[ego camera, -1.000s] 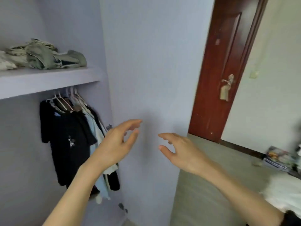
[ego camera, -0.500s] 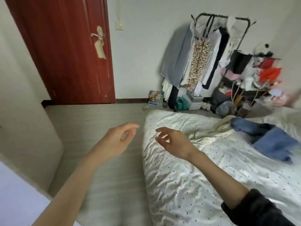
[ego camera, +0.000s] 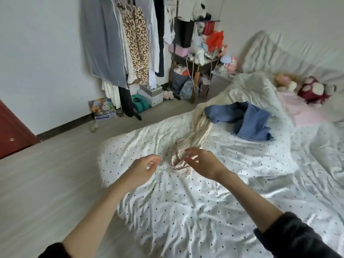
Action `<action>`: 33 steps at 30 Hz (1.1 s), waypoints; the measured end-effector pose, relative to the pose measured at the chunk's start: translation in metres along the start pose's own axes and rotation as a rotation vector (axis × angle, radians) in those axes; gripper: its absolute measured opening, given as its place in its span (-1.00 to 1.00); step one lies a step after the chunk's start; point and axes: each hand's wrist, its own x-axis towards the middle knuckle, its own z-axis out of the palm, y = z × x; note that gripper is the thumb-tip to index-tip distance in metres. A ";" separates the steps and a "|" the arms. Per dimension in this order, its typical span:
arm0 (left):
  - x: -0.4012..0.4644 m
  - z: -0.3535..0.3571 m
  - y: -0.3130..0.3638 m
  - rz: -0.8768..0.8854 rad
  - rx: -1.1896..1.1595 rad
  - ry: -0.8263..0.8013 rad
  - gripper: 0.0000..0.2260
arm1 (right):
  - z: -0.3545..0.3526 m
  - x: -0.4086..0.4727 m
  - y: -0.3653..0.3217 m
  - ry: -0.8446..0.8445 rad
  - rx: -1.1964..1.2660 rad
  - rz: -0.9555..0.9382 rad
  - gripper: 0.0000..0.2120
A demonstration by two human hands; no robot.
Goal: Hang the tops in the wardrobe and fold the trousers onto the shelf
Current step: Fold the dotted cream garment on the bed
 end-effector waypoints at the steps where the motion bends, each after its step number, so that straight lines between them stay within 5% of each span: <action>1: 0.020 0.003 -0.002 0.001 0.006 -0.039 -0.75 | -0.001 0.016 0.008 0.003 -0.007 0.027 -0.65; 12: 0.208 0.070 -0.037 -0.020 0.149 -0.369 -0.68 | 0.028 0.166 0.127 -0.053 0.136 0.298 -0.67; 20: 0.284 0.124 -0.073 -0.102 0.291 -0.512 -0.59 | 0.068 0.225 0.211 -0.221 0.202 0.650 -0.40; 24: 0.301 0.155 -0.085 -0.087 0.349 -0.618 -0.62 | 0.085 0.242 0.225 -0.177 0.579 0.802 -0.55; 26: 0.305 0.163 -0.088 -0.070 0.401 -0.590 -0.84 | 0.090 0.248 0.226 -0.122 0.609 0.823 -0.66; 33: 0.301 0.151 -0.076 -0.093 0.263 -0.452 -0.79 | 0.071 0.240 0.219 -0.125 0.785 0.828 -0.86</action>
